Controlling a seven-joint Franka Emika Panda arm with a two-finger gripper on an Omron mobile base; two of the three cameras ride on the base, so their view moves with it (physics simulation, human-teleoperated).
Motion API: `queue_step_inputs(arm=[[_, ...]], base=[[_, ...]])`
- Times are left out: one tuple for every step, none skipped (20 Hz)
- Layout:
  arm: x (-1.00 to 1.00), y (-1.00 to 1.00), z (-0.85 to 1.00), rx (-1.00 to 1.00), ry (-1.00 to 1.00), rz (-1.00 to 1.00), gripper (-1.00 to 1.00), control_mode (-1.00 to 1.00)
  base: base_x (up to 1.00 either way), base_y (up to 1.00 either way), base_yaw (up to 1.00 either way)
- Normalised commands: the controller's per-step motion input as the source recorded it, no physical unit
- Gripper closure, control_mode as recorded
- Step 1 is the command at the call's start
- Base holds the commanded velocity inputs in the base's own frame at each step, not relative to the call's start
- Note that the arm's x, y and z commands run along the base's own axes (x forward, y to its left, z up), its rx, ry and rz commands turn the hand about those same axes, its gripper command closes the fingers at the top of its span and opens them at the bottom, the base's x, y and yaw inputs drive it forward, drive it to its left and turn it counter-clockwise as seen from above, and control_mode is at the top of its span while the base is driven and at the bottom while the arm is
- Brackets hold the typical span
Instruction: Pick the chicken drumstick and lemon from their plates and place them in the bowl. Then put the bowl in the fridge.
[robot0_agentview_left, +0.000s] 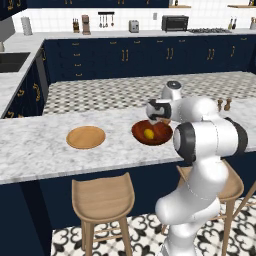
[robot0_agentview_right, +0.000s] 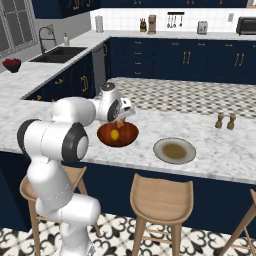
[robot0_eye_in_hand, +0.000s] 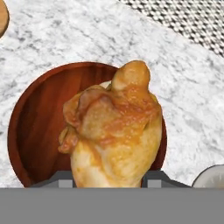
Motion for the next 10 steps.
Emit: queue_step_inputs(arm=[[0.25, 0.00, -0.69, 0.05, 0.07, -0.04, 1.00, -1.00], [0.14, 0.00, -0.61, 0.03, 0.01, -0.04, 1.00, -1.00], [0.03, 0.00, -0.56, 0.00, 0.00, -0.05, 1.00, -1.00], [0.00, 0.00, -0.49, 0.00, 0.00, -0.05, 1.00, -1.00], [0.00, 0.00, -0.51, 0.01, 0.00, -0.05, 1.00, -1.00], [0.00, 0.00, -0.55, 0.01, 0.00, -0.05, 1.00, -1.00], [0.00, -0.02, -0.55, 0.02, 0.00, -0.05, 1.00, -1.00], [0.06, -0.10, -0.51, 0.03, 0.00, -0.05, 1.00, -1.00], [0.10, -0.14, -0.41, 0.02, 0.00, -0.04, 1.00, -1.00], [0.02, -0.07, -0.43, 0.01, 0.00, -0.04, 1.00, -1.00]], base=[[0.00, 0.00, 0.00], [0.00, 0.00, 0.00], [0.00, 0.00, 0.00], [0.00, 0.00, 0.00], [0.00, 0.00, 0.00], [0.00, 0.00, 0.00], [0.00, 0.00, 0.00], [0.00, 0.00, 0.00], [0.00, 0.00, 0.00], [0.00, 0.00, 0.00]])
